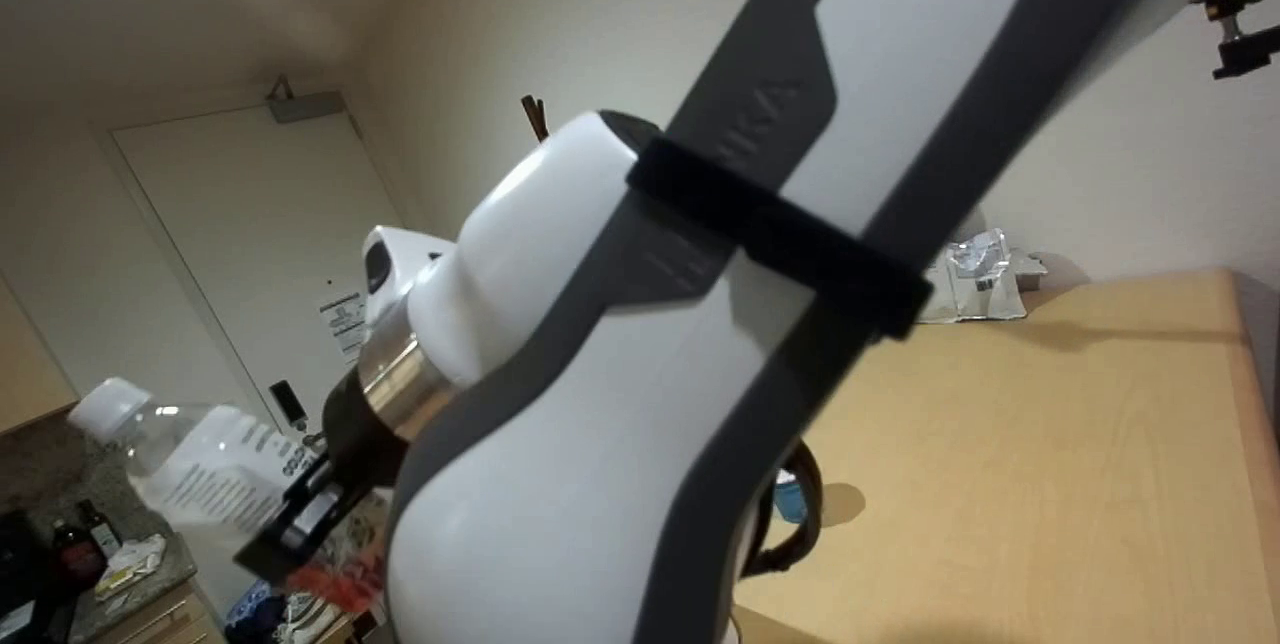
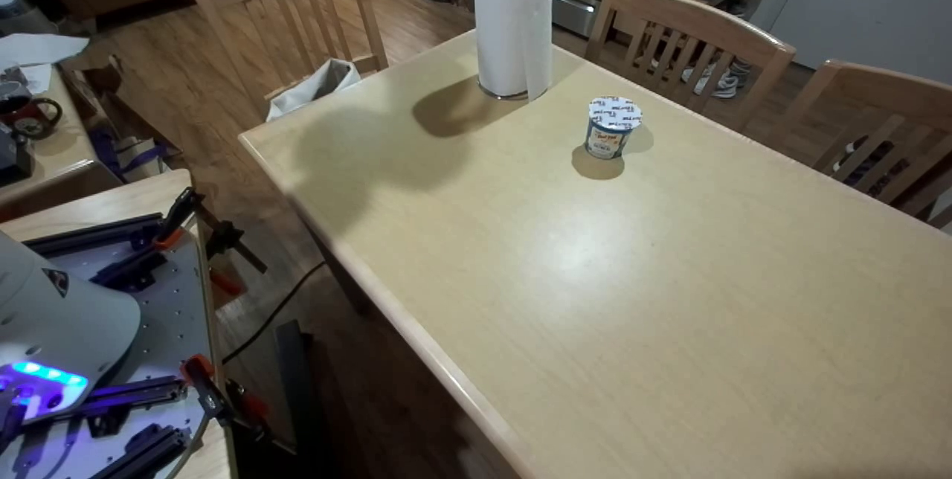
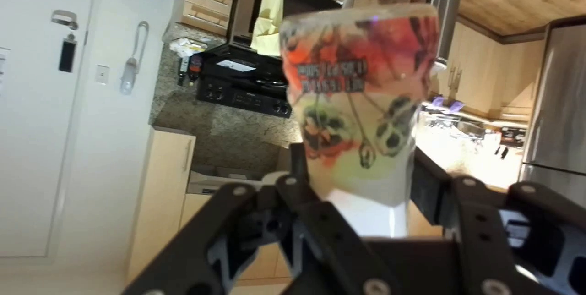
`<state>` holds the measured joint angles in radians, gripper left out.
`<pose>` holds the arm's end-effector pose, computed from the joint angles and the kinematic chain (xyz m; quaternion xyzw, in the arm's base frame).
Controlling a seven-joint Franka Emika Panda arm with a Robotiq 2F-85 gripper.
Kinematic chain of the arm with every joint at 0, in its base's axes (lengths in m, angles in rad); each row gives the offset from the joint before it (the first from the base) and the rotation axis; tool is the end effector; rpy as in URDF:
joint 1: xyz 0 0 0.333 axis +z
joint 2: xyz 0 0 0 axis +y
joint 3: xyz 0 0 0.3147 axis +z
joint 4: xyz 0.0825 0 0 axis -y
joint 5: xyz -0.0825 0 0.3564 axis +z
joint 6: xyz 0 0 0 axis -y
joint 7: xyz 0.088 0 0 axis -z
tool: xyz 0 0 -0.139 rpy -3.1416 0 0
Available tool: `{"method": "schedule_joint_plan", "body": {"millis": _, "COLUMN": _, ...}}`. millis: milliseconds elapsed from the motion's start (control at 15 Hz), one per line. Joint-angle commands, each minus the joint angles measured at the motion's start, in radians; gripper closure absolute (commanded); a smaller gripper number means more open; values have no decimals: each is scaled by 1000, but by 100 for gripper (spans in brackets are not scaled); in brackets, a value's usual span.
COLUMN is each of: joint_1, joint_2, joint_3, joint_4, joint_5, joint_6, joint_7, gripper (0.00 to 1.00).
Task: Move the tissue roll to the top left corner of the table and put the bottle on the chair on the table
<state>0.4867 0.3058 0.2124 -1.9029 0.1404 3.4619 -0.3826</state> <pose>0.5326 0.4019 0.5043 -0.7358 -0.3377 -0.5711 0.1358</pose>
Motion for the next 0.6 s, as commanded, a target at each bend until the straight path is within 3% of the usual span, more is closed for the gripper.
{"method": "schedule_joint_plan", "body": {"millis": 0, "joint_1": 159, "joint_2": -110, "joint_3": -179, "joint_4": -56, "joint_5": 160, "joint_6": 0, "joint_7": -35, "gripper": 71}}
{"method": "schedule_joint_plan", "body": {"millis": 200, "joint_1": 343, "joint_2": -150, "joint_3": -388, "joint_4": -37, "joint_5": 303, "joint_6": 0, "joint_7": -103, "gripper": 71}}
{"method": "schedule_joint_plan", "body": {"millis": 267, "joint_1": 249, "joint_2": -102, "joint_3": -291, "joint_4": -7, "joint_5": 221, "joint_6": 0, "joint_7": -38, "gripper": 71}}
{"method": "schedule_joint_plan", "body": {"millis": 333, "joint_1": 277, "joint_2": -113, "joint_3": -323, "joint_4": -7, "joint_5": 232, "joint_6": -5, "joint_7": -46, "gripper": 46}}
{"method": "schedule_joint_plan", "body": {"millis": 400, "joint_1": 273, "joint_2": -115, "joint_3": -318, "joint_4": -7, "joint_5": 232, "joint_6": -7, "joint_7": -45, "gripper": 46}}
{"method": "schedule_joint_plan", "body": {"millis": 467, "joint_1": 269, "joint_2": -111, "joint_3": -314, "joint_4": -7, "joint_5": 231, "joint_6": -7, "joint_7": -45, "gripper": 71}}
{"method": "schedule_joint_plan", "body": {"millis": 533, "joint_1": 295, "joint_2": -96, "joint_3": -359, "joint_4": 3, "joint_5": 266, "joint_6": -7, "joint_7": -80, "gripper": 71}}
